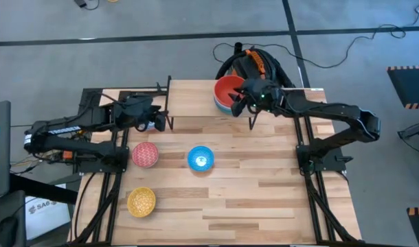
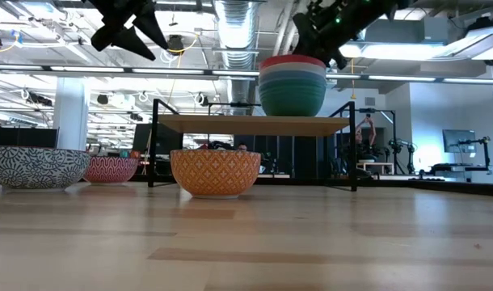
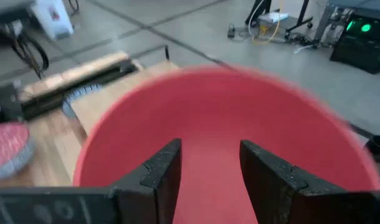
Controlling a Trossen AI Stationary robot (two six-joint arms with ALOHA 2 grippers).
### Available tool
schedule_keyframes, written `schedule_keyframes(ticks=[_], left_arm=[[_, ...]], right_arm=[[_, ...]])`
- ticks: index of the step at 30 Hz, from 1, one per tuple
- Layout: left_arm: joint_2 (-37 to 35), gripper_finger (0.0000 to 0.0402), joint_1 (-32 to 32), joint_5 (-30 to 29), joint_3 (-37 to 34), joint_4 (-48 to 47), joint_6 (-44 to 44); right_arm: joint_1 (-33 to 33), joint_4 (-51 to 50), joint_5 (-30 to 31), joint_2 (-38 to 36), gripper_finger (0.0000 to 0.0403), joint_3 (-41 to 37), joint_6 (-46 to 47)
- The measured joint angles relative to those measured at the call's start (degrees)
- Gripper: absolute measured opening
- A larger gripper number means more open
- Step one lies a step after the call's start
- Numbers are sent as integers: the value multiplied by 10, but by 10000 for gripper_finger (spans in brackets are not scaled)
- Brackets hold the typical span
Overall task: Place and stack bowls onto a shelf
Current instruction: Stack the orange bowl on top of the white bowl on the shelf, then put the light blue patterned bowl on the shelf
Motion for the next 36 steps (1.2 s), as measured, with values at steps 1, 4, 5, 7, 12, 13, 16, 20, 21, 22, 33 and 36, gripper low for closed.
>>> schedule_keyframes(ticks=[1, 4, 5, 7, 12, 13, 16, 20, 21, 22, 33, 36], left_arm=[[0, 194, -4, 0, 0, 0, -3], [-1, 194, -17, -3, 0, 3, -13], [-1, 194, -22, -4, 0, 1, -16], [-1, 194, -36, -12, 0, 2, -22], [1, 194, -71, -35, 0, 3, -31], [3, 194, -76, -34, 0, 7, -31], [11, 194, -96, -33, 0, 25, -36], [34, 194, -126, -32, 0, 54, -42], [44, 194, -136, -33, 0, 72, -45], [53, 194, -145, -32, 1, 82, -48], [185, 194, -244, -50, 14, 124, -154], [231, 194, -257, -53, 31, 126, -171]], right_arm=[[0, 2, 0, 2, 187, 0, -3], [0, 18, 2, 5, 187, 0, -11], [0, 23, 2, 5, 187, 0, -12], [0, 27, 2, -6, 187, 1, -13], [8, 27, 1, -46, 187, 11, -18], [11, 25, 1, -56, 187, 11, -21], [26, 22, 0, -80, 187, 12, -17], [56, -12, 5, -104, 187, 12, 29], [66, -26, 15, -108, 187, 13, 57], [75, -47, 24, -113, 187, 12, 88], [249, -224, 105, -144, 187, 12, 297], [302, -238, 116, -147, 187, 12, 346]])
